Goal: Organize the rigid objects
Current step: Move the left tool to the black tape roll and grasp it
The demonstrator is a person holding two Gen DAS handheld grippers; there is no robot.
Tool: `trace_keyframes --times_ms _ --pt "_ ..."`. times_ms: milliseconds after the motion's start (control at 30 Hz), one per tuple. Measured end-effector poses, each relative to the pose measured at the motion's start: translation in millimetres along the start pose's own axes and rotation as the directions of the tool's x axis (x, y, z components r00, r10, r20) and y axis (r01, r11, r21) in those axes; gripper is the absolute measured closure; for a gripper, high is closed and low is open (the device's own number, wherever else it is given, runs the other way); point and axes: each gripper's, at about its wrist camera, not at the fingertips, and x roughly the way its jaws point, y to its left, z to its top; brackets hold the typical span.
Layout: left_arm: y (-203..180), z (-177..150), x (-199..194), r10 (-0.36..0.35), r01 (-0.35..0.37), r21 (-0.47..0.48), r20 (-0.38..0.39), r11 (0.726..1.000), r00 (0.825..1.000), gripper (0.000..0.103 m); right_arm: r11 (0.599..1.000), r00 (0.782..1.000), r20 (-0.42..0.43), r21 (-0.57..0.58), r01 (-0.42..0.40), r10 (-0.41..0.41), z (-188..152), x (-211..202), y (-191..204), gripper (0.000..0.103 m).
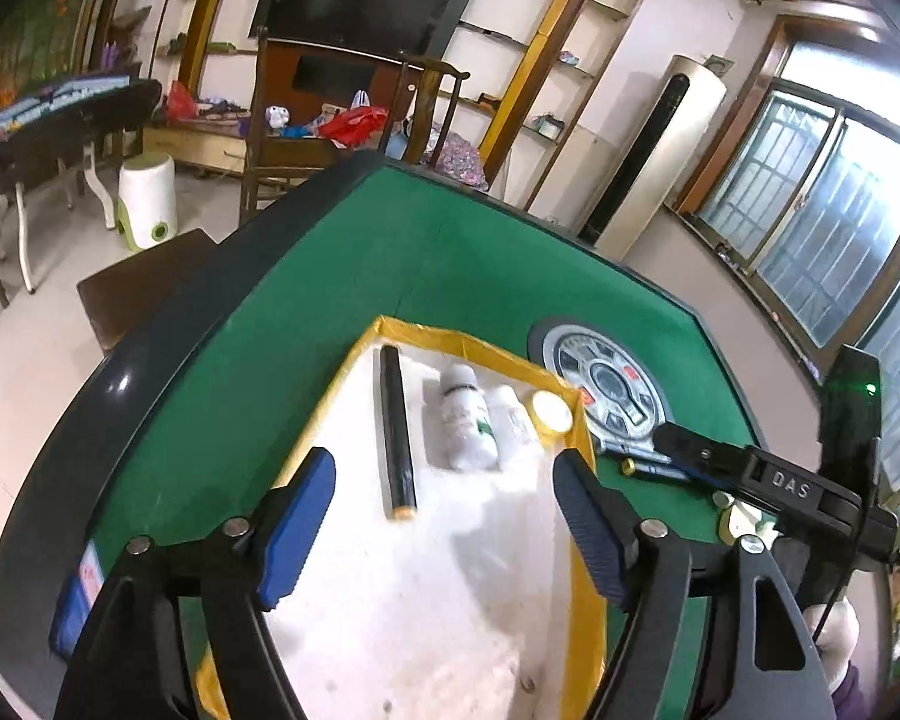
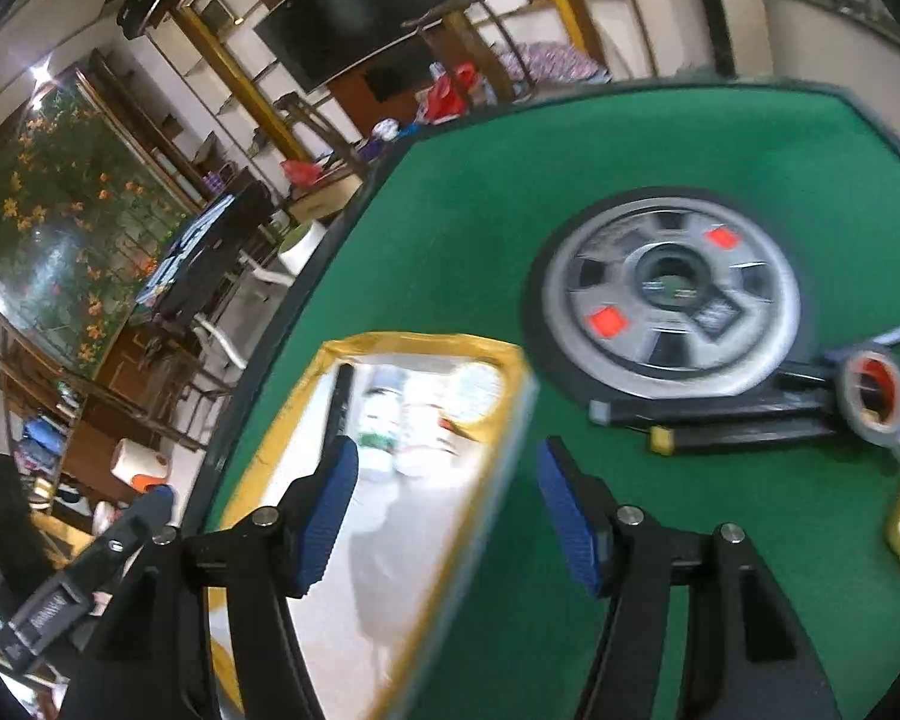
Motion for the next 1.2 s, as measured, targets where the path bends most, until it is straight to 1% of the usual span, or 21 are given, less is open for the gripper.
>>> trace_keyframes --times_ms 67,100,133,167,200,267,333,433,500,567,600,700,800,833,867,900,967,1067,1133,1200 --pt "-15.9 -10.7 -7.1 0.047 -0.048 0.044 0.035 0.998 0.998 0.023 1.000 1.000 0.020 -0.010 0.024 -0.024 -9.6 -14.5 -9.9 0.039" --pt "-24.4 -16.0 -10.7 0.065 -0.068 0.064 0.054 0.996 0.996 0.023 0.999 0.999 0.031 -0.020 0.039 -0.038 -15.1 -27.6 -20.3 0.035" --pt "-32.1 -21.1 -12.0 0.083 -0.089 0.082 0.074 0.993 0.994 0.023 0.998 0.998 0.045 -0.029 0.055 -0.054 -21.5 -37.3 -26.9 0.034" --pt "-39.1 -26.0 -14.8 0.095 -0.103 0.097 0.090 0.990 0.991 0.023 0.997 0.996 0.056 -0.032 0.067 -0.065 -25.3 -43.6 -32.8 0.033" --pt "-45.2 -30.3 -16.9 0.093 -0.103 0.105 0.096 0.989 0.991 0.023 0.996 0.994 0.072 -0.035 0.085 -0.082 -30.8 -52.8 -40.5 0.033" --pt "-55.1 -35.8 -18.1 0.050 -0.059 0.117 0.079 0.991 0.996 0.023 0.993 0.989 0.097 -0.034 0.114 -0.111 -40.1 -69.4 -55.1 0.033" --pt "-66.4 -39.2 -15.5 -0.002 -0.003 0.129 0.036 0.992 0.999 0.023 0.989 0.981 0.127 -0.015 0.149 -0.146 -45.5 -90.3 -74.8 0.033" --pt "-89.9 -45.2 -9.9 -0.050 0.052 0.164 -0.016 0.985 0.999 0.023 0.981 0.965 0.178 0.041 0.188 -0.193 -48.6 -121.6 -109.7 0.033" --pt "-105.7 -51.4 -3.7 -0.075 0.084 0.187 -0.055 0.979 0.996 0.023 0.972 0.949 0.215 0.101 0.214 -0.232 -48.6 -139.7 -137.8 0.026" --pt "-123.4 -59.5 3.8 -0.114 0.134 0.196 -0.108 0.972 0.988 0.023 0.956 0.927 0.255 0.178 0.233 -0.273 -49.5 -156.3 -169.5 0.026" --pt "-130.6 -62.3 7.9 -0.122 0.146 0.199 -0.125 0.969 0.985 0.023 0.948 0.918 0.270 0.207 0.240 -0.291 -50.9 -160.6 -182.6 0.025" --pt "-154.2 -73.7 21.2 -0.127 0.163 0.224 -0.168 0.961 0.978 0.023 0.911 0.878 0.304 0.303 0.280 -0.371 -52.6 -169.0 -226.2 0.025" --pt "-175.8 -83.9 37.1 -0.130 0.180 0.233 -0.214 0.955 0.968 0.023 0.879 0.856 0.316 0.387 0.278 -0.410 -56.0 -168.5 -264.8 0.025" --pt "-182.6 -86.7 43.2 -0.131 0.186 0.235 -0.234 0.954 0.963 0.023 0.875 0.858 0.313 0.404 0.267 -0.407 -55.9 -166.6 -272.7 0.025" --pt "-188.3 -88.7 47.7 -0.131 0.192 0.239 -0.248 0.952 0.960 0.023 0.873 0.868 0.306 0.422 0.245 -0.391 -55.5 -164.8 -281.6 0.025" --pt "-193.6 -89.2 50.6 -0.128 0.193 0.246 -0.257 0.950 0.958 0.023 0.874 0.885 0.299 0.440 0.204 -0.357 -53.2 -162.5 -289.7 0.025" --pt "-203.9 -93.4 53.4 -0.123 0.194 0.267 -0.260 0.944 0.958 0.023 0.884 0.912 0.303 0.453 0.119 -0.278 -44.8 -159.2 -296.9 0.025" --pt "-208.5 -99.6 51.0 -0.111 0.175 0.287 -0.226 0.942 0.968 0.023 0.921 0.950 0.284 0.389 0.012 -0.132 -11.0 -146.6 -292.0 0.025" --pt "-203.6 -102.6 51.6 -0.103 0.160 0.275 -0.210 0.948 0.972 0.023 0.938 0.963 0.256 0.347 -0.009 -0.086 10.7 -133.0 -283.7 0.025" --pt "-198.3 -108.7 57.0 -0.087 0.138 0.241 -0.213 0.960 0.973 0.023 0.953 0.974 0.214 0.302 0.004 -0.072 35.8 -110.6 -274.4 0.025"
